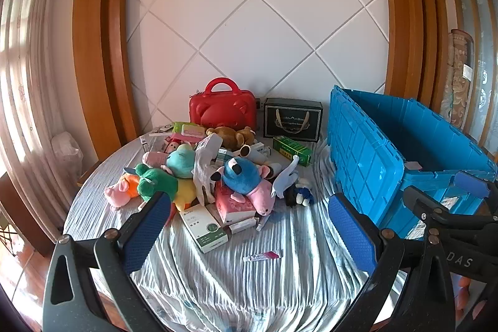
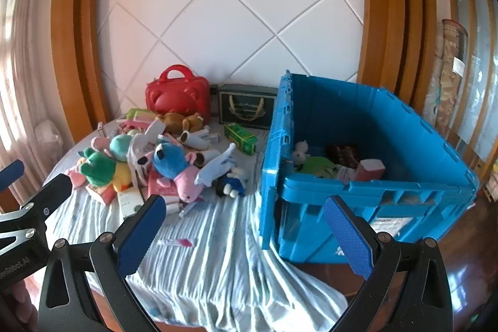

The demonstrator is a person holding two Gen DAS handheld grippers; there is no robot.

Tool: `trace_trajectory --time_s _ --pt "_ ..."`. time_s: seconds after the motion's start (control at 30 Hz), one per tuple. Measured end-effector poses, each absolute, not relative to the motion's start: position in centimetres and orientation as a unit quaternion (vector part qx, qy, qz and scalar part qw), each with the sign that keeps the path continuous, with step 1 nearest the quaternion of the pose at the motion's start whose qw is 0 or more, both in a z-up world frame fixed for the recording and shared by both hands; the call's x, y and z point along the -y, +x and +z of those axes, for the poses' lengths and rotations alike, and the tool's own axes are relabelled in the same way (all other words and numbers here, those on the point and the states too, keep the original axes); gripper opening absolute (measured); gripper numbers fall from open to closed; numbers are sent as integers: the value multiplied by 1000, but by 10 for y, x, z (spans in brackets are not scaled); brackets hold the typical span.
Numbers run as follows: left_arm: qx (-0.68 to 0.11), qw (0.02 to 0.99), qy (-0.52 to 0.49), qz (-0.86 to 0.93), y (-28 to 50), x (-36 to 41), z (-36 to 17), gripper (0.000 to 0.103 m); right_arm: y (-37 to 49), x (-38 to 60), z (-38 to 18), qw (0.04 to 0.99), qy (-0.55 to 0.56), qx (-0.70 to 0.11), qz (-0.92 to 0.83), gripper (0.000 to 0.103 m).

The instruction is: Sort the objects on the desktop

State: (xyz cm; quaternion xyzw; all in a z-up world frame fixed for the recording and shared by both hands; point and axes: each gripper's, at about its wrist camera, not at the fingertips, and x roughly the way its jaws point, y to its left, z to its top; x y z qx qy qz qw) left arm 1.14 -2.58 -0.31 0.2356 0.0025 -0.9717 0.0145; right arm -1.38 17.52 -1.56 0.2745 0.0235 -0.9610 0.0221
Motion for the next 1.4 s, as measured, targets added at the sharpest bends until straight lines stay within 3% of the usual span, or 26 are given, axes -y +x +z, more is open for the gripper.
trace_trajectory --time_s 1.4 --pt "-8 6 241 -971 21 24 -10 102 -3 -178 -13 8 279 -27 -960 103"
